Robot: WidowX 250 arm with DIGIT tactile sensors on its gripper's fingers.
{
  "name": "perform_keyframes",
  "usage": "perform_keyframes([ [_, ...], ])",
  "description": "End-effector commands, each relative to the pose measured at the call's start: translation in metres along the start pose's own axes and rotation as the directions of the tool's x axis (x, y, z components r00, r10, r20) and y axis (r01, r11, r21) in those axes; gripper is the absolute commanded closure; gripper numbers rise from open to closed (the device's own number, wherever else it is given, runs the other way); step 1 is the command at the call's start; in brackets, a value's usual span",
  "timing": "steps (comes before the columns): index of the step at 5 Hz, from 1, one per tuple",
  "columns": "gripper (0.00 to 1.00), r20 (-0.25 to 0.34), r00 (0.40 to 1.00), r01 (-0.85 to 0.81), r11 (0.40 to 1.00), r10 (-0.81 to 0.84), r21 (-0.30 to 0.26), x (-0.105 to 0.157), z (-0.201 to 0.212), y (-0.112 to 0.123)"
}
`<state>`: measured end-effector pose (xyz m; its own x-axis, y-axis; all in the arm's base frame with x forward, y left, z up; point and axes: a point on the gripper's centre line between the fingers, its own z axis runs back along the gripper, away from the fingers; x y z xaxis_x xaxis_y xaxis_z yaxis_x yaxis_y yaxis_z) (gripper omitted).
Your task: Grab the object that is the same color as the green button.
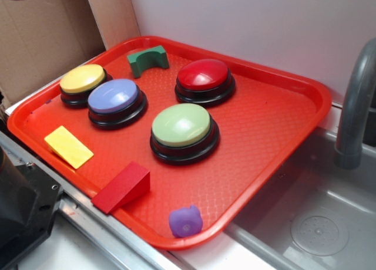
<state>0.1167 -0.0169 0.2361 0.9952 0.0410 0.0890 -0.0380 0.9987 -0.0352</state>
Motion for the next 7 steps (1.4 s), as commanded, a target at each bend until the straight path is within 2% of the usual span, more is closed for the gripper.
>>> perform_keyframes([
  [1, 0.0, 0.0, 1.0, 0.0, 1.0, 0.0, 0.0, 0.0, 0.0, 0.0],
  [3, 0.0, 0.091, 0.974, 0.2, 0.975, -0.209, 0.098, 0.049, -0.035, 0.013],
  [4, 0.0, 0.178, 0.938, 0.275, 0.952, -0.297, 0.138, 0.073, -0.051, 0.023],
  [5, 0.0, 0.266, 0.889, 0.346, 0.927, -0.373, 0.144, 0.1, -0.07, 0.035],
  [6, 0.0, 0.238, 0.894, 0.339, 0.92, -0.38, 0.198, 0.125, -0.098, 0.058],
  [7, 0.0, 0.275, 0.885, 0.336, 0.925, -0.375, 0.179, 0.137, -0.116, 0.079],
])
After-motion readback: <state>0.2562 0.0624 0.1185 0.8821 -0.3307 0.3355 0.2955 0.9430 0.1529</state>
